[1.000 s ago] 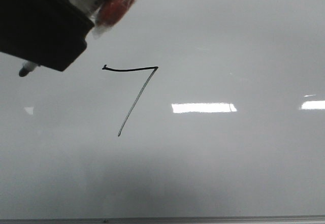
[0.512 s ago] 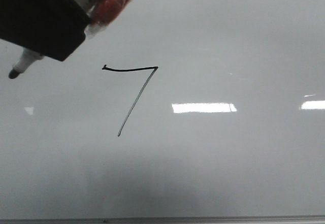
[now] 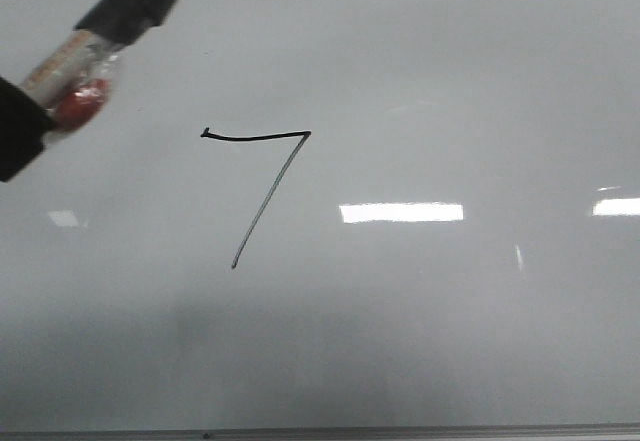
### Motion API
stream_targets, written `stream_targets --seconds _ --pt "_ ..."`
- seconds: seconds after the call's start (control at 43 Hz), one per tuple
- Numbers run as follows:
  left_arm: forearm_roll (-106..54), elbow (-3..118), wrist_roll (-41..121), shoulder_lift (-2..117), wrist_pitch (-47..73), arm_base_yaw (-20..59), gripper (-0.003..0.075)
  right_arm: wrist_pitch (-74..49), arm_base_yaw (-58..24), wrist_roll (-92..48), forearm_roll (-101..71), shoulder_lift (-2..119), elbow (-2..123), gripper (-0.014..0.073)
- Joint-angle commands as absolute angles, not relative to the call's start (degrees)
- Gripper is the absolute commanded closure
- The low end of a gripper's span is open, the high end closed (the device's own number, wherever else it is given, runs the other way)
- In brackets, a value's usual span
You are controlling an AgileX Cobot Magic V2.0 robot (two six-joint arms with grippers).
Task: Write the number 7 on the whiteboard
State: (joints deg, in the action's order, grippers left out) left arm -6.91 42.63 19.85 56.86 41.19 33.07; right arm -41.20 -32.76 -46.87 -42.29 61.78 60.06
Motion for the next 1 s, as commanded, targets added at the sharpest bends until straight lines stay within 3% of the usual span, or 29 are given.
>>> stream_targets --seconds 0.0,0.163,0.349,0.721,0.977 --pt "-4.66 43.83 14.87 56.3 38.2 23.51 0.0741 -34.05 -27.79 -43.91 -43.9 55.36 55.41 0.0202" --pt "-7.4 42.39 14.59 56.3 32.93 3.56 0.0741 -26.54 -17.89 -41.37 -43.96 41.34 37.96 0.0356" --pt "-8.62 35.12 14.59 58.95 15.87 -3.71 0.0741 -19.07 -11.99 -40.22 -45.97 28.0 24.99 0.0658" --pt "-14.15 34.24 14.59 78.31 -6.04 -3.8 0.0741 -15.98 -12.0 -40.22 -45.97 24.91 22.31 0.0662" --pt "-14.27 34.24 14.59 81.74 -9.69 -3.8 0.0728 -16.28 -12.0 -40.27 -45.97 24.91 22.31 0.0662"
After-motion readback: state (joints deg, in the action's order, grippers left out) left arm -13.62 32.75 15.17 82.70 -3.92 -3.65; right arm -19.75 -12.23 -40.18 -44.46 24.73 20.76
